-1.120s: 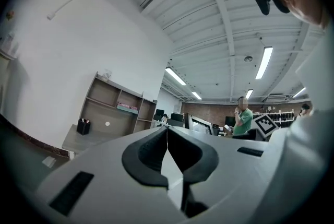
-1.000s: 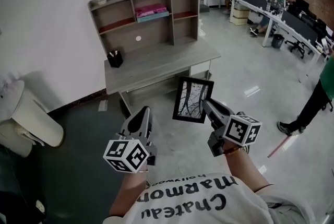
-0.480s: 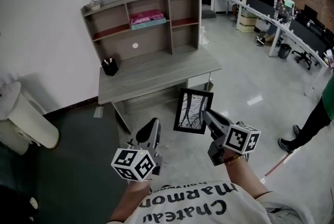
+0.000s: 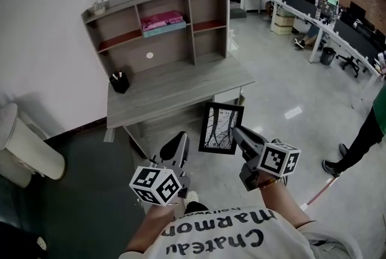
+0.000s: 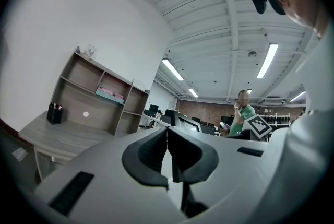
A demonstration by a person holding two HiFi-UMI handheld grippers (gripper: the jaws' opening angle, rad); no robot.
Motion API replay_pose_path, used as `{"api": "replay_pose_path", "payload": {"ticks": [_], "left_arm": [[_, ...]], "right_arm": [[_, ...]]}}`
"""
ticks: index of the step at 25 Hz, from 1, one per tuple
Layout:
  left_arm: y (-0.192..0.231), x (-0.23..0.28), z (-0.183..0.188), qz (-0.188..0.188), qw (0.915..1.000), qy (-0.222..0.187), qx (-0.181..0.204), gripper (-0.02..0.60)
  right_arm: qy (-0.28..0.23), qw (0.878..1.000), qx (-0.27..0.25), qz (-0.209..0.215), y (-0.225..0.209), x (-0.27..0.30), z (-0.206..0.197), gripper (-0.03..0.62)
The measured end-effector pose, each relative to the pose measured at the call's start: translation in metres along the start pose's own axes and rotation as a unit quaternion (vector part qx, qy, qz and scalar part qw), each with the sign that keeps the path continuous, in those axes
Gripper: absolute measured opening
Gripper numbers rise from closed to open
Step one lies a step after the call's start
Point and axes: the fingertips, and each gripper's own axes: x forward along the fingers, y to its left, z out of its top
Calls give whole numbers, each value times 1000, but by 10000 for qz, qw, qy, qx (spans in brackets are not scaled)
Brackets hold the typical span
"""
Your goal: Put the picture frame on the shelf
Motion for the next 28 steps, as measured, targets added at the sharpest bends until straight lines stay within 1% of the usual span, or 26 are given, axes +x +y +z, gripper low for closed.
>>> {"api": "replay_pose_path", "payload": {"ticks": [3, 7, 11, 14, 22, 25, 28], "left_arm": [[14, 22, 12, -147, 9998, -100, 10, 17], [21, 30, 25, -268, 9995, -161, 52, 17], [70, 66, 60, -291, 9990, -266, 228, 17], [102, 83, 80, -316, 9984, -332, 326, 17], [170, 101, 124, -379, 9970, -588, 325, 17], [190, 104, 129, -383, 9969, -614, 300, 17], [213, 105, 127, -404, 9971, -582, 270, 18]], "right_arm": [[-65, 9999, -27, -74, -8, 19, 15, 89], [-195, 9998, -12, 24, 1, 33, 28, 89], [-312, 9994, 69, 141, 5, 96, 60, 89], [-403, 9989, 75, 206, 8, 136, 76, 89], [-551, 9976, 188, 373, 23, 214, 93, 89], [-618, 9973, 208, 351, 24, 232, 94, 89], [-612, 9973, 218, 335, 24, 254, 87, 89]]}}
